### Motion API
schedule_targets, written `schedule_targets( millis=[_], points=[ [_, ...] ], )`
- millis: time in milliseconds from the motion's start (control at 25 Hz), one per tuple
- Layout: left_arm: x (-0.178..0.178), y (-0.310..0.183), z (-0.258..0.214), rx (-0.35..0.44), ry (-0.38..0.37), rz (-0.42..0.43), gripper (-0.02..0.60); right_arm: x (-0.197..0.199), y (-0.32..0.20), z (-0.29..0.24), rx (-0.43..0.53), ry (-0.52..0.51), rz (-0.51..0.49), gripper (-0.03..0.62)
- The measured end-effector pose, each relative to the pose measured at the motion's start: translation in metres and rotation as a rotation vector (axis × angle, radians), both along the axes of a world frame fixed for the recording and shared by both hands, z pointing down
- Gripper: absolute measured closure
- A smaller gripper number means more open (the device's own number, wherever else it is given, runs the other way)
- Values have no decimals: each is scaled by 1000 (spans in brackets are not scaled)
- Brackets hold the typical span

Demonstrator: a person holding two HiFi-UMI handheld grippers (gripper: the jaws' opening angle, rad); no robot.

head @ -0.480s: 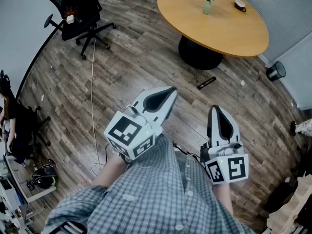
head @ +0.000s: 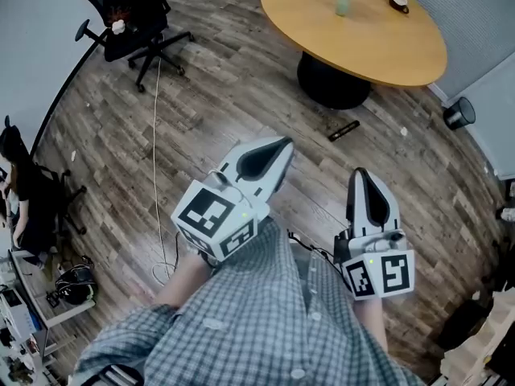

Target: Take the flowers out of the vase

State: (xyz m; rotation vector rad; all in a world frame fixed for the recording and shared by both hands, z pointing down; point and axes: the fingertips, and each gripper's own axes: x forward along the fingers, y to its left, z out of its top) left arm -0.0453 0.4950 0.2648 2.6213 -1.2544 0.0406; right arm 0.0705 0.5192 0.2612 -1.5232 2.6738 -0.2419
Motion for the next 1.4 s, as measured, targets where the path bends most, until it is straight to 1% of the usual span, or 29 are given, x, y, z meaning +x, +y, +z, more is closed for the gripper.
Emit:
schedule_targets(
  millis=[320,480,600,640,760,880,1000,1120,1240,1400],
  points=[
    [13,19,-1,-4,-2,-48,574,25,13,-8,20,-101,-28,583],
    [20,31,1,1,5,-73,574,27,27,-5,-6,-82,-98,583],
    [24,40,2,10,12,-90,574,29,38,-1,-31,-98,-144,585],
    [26,43,3,13,10,-93,574,30,41,2,-31,-88,-145,585],
    [30,50,7,13,-10,-103,574,33,46,9,2,-12,-141,585],
    [29,58,12,12,-50,-111,574,29,50,13,13,11,-154,585],
    [24,57,14,-2,-50,-127,574,25,48,17,24,48,-148,585],
    [24,51,17,-6,-53,-124,574,27,42,21,46,119,-132,583],
    [25,38,21,-2,-61,-112,574,31,28,28,40,174,-106,583],
    [25,6,26,-8,-50,-89,574,33,0,31,30,196,-61,585]
  ],
)
